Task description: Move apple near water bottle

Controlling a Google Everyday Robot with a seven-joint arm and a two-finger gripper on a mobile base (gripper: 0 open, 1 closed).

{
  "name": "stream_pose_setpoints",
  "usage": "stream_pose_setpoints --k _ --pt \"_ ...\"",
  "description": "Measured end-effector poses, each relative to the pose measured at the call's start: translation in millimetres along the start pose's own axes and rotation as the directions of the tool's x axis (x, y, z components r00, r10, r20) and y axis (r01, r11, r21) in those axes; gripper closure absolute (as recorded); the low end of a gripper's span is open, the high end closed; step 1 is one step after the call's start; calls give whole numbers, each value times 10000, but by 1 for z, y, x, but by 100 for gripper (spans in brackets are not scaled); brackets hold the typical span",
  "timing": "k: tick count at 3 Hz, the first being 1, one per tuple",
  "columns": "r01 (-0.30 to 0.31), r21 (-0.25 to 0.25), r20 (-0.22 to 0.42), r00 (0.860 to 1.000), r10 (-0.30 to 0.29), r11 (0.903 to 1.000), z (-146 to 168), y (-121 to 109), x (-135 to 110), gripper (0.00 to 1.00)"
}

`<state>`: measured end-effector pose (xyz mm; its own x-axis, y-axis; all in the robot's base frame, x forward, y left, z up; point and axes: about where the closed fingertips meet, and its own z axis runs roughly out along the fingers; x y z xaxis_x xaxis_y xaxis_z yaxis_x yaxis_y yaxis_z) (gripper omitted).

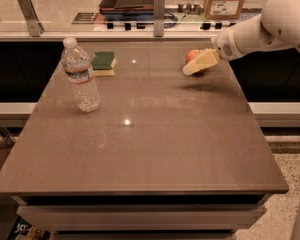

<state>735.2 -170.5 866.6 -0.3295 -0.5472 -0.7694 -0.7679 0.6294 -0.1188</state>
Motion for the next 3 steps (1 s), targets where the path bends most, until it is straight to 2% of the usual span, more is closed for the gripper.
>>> stream_pose_setpoints --k 2,3 --pt "-66 22 -350 9994 67 10000 16 -20 12 0" --pt "-65 -14 -354 9994 64 10000 19 -19 12 16"
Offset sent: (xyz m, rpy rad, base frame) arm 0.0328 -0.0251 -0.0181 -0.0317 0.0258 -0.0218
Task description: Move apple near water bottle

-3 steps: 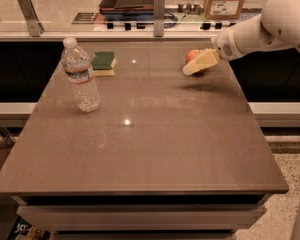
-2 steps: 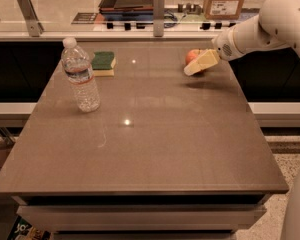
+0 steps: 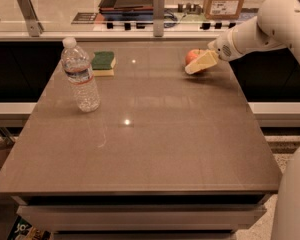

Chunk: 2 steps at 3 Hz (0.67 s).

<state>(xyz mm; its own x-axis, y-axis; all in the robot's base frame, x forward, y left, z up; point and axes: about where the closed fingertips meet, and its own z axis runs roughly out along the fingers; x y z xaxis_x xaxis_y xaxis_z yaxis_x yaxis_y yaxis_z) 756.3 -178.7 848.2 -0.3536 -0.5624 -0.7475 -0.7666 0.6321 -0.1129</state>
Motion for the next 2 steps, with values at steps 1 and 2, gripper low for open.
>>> stream_pose_setpoints --k 1,2 --pt "0 -49 -14 10000 0 10000 3 1 0 39" --pt "-1 -104 -29 10000 0 9999 7 3 1 64"
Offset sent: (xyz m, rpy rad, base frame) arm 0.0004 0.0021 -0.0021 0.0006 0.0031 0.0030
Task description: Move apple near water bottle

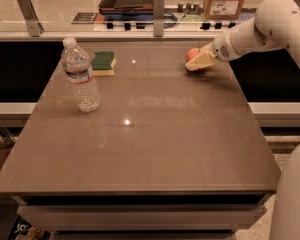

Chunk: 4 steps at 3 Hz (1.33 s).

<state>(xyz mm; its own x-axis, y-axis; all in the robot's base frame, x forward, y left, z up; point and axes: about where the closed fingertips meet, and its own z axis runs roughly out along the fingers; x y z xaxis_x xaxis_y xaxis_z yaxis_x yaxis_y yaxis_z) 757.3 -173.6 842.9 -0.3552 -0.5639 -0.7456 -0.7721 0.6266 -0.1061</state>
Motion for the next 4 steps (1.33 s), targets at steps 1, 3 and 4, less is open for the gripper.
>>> stream_pose_setpoints --k 1,3,4 --pt "0 -45 -13 10000 0 10000 3 1 0 86" --pt "0 -97 -27 10000 0 10000 6 3 1 100" --pt "142 -465 -144 9998 -148 9988 9 3 -6 100"
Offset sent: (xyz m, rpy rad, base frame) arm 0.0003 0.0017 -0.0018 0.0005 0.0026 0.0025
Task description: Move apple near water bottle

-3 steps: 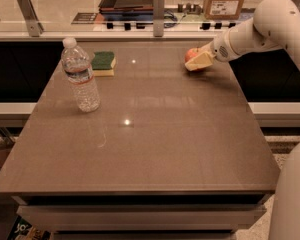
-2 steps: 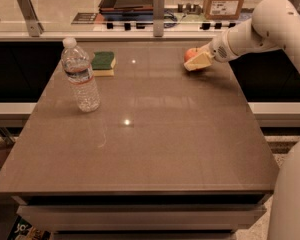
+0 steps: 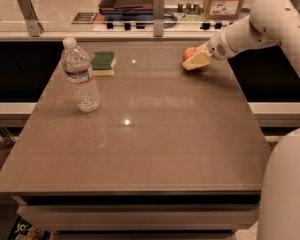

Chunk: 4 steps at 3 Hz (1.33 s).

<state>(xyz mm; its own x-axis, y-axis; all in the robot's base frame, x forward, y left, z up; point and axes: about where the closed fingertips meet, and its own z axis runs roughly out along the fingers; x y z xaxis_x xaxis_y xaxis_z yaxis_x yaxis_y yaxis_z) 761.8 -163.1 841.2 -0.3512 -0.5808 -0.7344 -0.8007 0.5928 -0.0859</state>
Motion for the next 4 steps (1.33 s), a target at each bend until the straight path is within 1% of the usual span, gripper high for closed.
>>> stream_pose_setpoints --k 1,2,3,4 --pt "180 -453 -19 9998 -181 9988 -7 10 -10 100" --pt "402 -868 195 9991 -387 9954 -16 25 -17 100" --pt "745 -1123 443 9966 -699 9909 -25 46 -26 100" --pt "1120 -1324 643 9925 -1042 9849 -29 75 -34 100"
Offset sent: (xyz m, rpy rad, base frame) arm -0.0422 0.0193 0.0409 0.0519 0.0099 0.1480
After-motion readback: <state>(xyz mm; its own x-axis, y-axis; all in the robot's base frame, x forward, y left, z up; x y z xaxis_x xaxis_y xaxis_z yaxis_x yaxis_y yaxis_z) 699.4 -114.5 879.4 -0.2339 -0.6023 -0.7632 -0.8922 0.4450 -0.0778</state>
